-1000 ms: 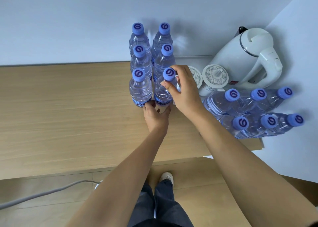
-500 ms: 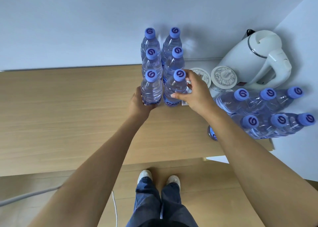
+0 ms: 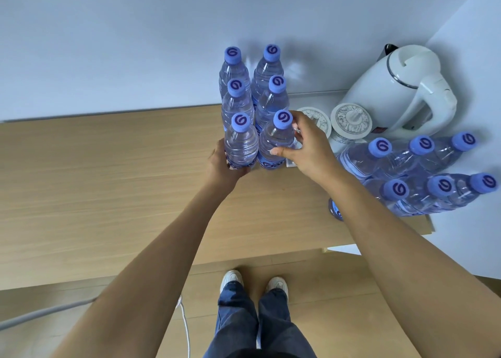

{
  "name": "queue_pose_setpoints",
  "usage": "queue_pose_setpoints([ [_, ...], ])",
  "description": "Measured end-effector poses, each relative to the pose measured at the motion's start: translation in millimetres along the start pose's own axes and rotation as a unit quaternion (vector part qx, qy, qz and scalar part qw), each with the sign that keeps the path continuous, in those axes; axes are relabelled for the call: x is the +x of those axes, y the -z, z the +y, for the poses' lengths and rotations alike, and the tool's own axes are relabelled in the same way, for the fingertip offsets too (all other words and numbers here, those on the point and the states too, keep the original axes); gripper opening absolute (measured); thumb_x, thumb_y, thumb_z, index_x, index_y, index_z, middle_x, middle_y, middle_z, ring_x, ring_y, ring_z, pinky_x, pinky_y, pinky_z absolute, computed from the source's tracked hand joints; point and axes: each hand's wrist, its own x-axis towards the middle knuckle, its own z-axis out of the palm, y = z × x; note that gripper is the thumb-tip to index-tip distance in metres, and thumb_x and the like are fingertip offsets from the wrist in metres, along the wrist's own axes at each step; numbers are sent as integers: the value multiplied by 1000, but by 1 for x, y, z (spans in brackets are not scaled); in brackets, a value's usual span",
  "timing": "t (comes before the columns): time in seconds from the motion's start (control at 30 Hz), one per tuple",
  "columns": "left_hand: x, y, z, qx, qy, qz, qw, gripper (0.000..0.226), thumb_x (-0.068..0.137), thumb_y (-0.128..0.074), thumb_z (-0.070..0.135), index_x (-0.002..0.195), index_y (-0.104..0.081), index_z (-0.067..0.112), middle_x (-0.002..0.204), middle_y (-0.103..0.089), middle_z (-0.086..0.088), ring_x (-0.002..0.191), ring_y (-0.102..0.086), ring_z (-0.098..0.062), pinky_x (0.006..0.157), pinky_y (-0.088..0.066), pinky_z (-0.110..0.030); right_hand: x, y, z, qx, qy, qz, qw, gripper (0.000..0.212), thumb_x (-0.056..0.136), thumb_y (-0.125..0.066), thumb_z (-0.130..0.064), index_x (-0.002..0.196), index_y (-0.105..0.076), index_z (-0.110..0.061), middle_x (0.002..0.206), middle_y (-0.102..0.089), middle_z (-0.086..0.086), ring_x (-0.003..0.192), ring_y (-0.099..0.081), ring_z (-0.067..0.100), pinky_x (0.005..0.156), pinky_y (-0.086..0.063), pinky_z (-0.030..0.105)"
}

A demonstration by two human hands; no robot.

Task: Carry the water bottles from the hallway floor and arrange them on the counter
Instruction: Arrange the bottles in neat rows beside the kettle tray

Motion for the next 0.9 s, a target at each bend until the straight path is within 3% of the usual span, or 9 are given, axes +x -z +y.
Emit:
queue_pose_setpoints([
  [0.1,2,9,-2,25,25,-36,999,84,75,-66,-10,146,-27,13,139,-46,-11,126,-48,-26,92,-49,-36,1,3,-8,4,-22,-13,1000,64,72,-87,-21,127,-53,-17,121,-59,-9,116,-54,9,103,-44,31],
  [0.17,5,19,-2,38,45,-37,998,80,82,-58,-8,149,-24,18,147,-39,-11,133,-42,-25,94,-46,-37,1,5,-15,36,-44,-15,998,64,75,-84,-36,128,-53,-21,126,-59,-11,122,-52,5,102,-42,23],
  [0.3,15,46,4,38,38,-17,998,61,91,-50,-3,145,-35,22,144,-44,-8,126,-48,-21,82,-46,-30,11,11,-33,96,-55,55,992,41,93,-64,-39,126,-58,-16,126,-62,-9,122,-55,4,104,-43,23],
  [0.43,30,61,16,33,19,-28,999,55,93,-57,3,142,-41,22,137,-49,-8,115,-53,-17,81,-45,-29,27,17,-37,88,-52,90,991,39,95,-61,-40,124,-58,-15,124,-62,-7,117,-58,6,88,-43,6],
  [0.57,44,62,23,55,18,-59,997,65,89,-66,5,145,-38,21,136,-49,-7,114,-53,-17,81,-47,-31,44,21,-29,97,-70,72,990,39,90,-69,-41,121,-60,-19,123,-64,-4,115,-60,9,97,-47,23],
  [0.67,54,59,27,75,13,-73,994,67,88,-69,10,145,-37,22,135,-50,-8,116,-54,-22,90,-50,-37,59,26,-20,127,-100,32,986,42,84,-77,-33,120,-61,-20,124,-64,1,115,-61,17,103,-48,38],
  [0.77,61,52,28,64,23,-84,994,65,88,-67,8,144,-37,24,132,-53,-10,116,-56,-26,95,-51,-42,72,30,-16,115,-108,-14,987,49,78,-83,-27,121,-61,-23,122,-63,0,110,-62,18,97,-51,38],
  [0.9,68,43,26,41,34,-105,993,62,91,-57,0,142,-36,27,126,-57,-10,94,-65,-18,61,-51,-21,83,30,-11,93,-73,-55,991,49,73,-87,-18,113,-62,-31,99,-64,-20,84,-59,-12,82,-46,18],
])
